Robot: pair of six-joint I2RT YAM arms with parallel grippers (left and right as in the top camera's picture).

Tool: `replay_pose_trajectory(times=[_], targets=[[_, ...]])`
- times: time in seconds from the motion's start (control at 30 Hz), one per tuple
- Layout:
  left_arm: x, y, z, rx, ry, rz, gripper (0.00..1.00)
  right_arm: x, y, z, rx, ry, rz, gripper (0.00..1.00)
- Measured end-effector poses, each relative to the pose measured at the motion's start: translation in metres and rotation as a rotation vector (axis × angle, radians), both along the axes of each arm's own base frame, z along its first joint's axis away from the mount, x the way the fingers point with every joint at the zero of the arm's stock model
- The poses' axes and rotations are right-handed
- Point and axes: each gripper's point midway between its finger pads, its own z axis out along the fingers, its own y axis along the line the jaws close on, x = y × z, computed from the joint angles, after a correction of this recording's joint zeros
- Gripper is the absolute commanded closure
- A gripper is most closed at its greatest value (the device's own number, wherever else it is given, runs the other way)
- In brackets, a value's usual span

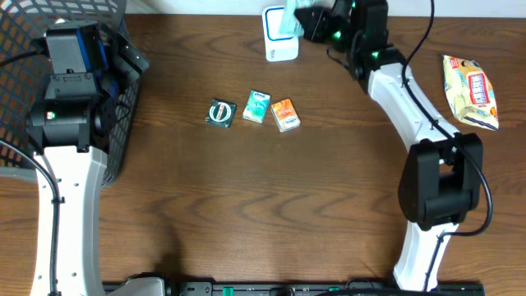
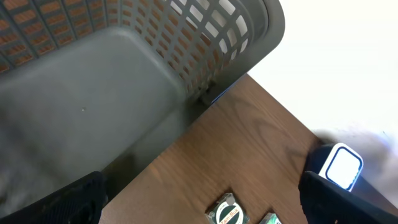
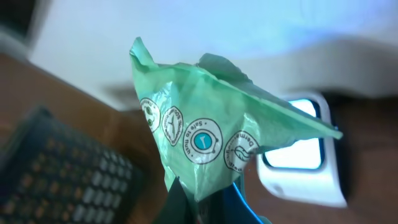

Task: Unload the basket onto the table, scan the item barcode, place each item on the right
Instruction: 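Carry the teal packet up to the scanner with the right gripper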

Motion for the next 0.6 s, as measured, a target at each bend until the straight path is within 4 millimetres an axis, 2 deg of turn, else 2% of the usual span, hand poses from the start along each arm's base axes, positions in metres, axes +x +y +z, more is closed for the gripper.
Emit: replay_pose_trajectory(times=[0.07,0.17,0.33,0.47,0.6], targets=[[0.0,0.0,0.0,0.0,-0.001,0.0,0.02,0.013,0.003,0.007,0.026,-0.004,-0.007,0.99],[0.0,0.0,0.0,0.0,0.0,0.0,0.02,0.03,0.008,0.0,0.048,0.019,-0.007,0.99],[0.0,0.0,0.0,0.0,-0.001,0.0,0.02,0.047,0.013,-0.051,0.055,0.12,-0.009,0.99],[0.0,0.0,0.0,0.0,0.0,0.0,0.02,0.048,0.014,-0.089,0.055,0.202,-0.015,0.99],[0.0,0.0,0.0,0.0,0.0,0.0,0.02,0.044,0.017,-0.109,0.04,0.257,-0.02,0.99]])
